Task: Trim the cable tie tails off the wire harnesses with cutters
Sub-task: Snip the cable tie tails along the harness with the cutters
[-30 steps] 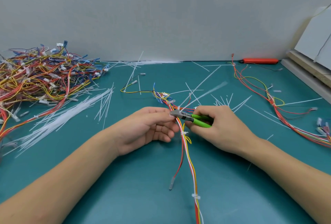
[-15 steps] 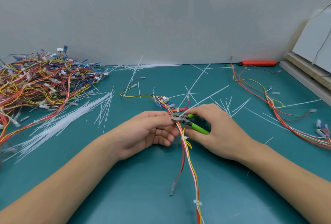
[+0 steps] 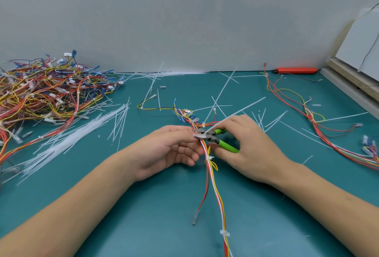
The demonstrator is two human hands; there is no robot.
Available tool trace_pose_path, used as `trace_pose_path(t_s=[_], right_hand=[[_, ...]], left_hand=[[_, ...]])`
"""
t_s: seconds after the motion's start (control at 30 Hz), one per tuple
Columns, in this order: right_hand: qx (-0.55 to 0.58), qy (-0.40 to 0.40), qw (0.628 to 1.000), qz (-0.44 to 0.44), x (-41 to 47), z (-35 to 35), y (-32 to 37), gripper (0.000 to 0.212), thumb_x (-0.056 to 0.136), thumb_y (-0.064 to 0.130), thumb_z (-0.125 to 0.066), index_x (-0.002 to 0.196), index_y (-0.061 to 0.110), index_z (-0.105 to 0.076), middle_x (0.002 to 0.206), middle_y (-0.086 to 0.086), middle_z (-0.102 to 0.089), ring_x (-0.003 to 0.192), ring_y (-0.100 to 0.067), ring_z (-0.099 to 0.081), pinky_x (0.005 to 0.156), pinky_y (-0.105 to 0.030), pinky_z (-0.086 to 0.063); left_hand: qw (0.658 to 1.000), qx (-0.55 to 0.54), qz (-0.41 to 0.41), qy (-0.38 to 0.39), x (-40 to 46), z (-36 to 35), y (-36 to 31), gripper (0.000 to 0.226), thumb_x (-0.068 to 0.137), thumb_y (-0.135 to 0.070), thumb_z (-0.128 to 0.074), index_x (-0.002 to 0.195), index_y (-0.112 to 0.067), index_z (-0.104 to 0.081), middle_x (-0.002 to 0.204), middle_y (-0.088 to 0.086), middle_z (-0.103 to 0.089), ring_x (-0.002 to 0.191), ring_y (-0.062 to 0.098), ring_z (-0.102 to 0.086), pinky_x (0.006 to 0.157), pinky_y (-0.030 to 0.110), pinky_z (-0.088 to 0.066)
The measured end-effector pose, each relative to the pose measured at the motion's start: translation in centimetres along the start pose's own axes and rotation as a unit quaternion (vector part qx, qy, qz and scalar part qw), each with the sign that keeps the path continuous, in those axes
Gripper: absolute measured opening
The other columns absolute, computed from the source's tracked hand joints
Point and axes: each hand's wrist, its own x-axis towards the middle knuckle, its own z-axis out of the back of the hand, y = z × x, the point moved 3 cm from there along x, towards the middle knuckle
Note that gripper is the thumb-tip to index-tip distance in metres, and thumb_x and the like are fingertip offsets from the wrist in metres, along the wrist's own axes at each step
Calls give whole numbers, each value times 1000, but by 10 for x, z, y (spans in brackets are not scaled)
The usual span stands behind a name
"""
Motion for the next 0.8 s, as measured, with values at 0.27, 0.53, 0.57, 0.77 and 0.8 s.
trace_pose_path(t_s=[0.27, 0.53, 0.57, 0.77, 0.8], right_hand=[[3, -25, 999, -27, 0, -2, -3, 27, 85, 50, -65, 75, 25, -60, 66, 11, -53, 75, -13, -50, 67, -31, -42], [41, -11, 999, -16, 0, -1, -2, 23, 84, 53, -63, 88, 30, -64, 80, 14, -61, 85, -10, -54, 77, -31, -46], [47, -4, 999, -15, 0, -2, -2, 23, 85, 51, -65, 95, 31, -67, 86, 15, -63, 91, -11, -55, 82, -32, -47], [29, -2, 999, -14, -1, -1, -3, 25, 88, 37, -75, 110, 27, -69, 100, 13, -67, 101, -13, -55, 93, -30, -43], [28, 0, 999, -15, -1, -1, -2, 25, 88, 37, -75, 111, 27, -69, 101, 13, -67, 101, -13, -55, 93, -30, -43]], left_hand=[[1000, -7, -4, -2, 0, 3, 1, 20, 89, -20, -63, 103, -5, -69, 82, 12, -70, 68, 19, -64, 63, 26, -55], [1000, -4, -7, 15, 0, 2, 2, 16, 88, -25, -71, 97, -12, -75, 88, 13, -69, 71, 18, -64, 65, 25, -56], [1000, -8, -6, 14, 0, 2, 2, 19, 85, -27, -73, 96, -12, -75, 88, 13, -69, 71, 18, -65, 65, 25, -56], [1000, -8, -5, 7, 2, 4, 4, 26, 82, -28, -75, 99, -9, -73, 88, 13, -70, 70, 18, -65, 65, 25, -56], [1000, -7, -4, 6, 3, 5, 4, 25, 83, -27, -75, 99, -8, -73, 88, 13, -70, 69, 18, -65, 65, 25, -56]])
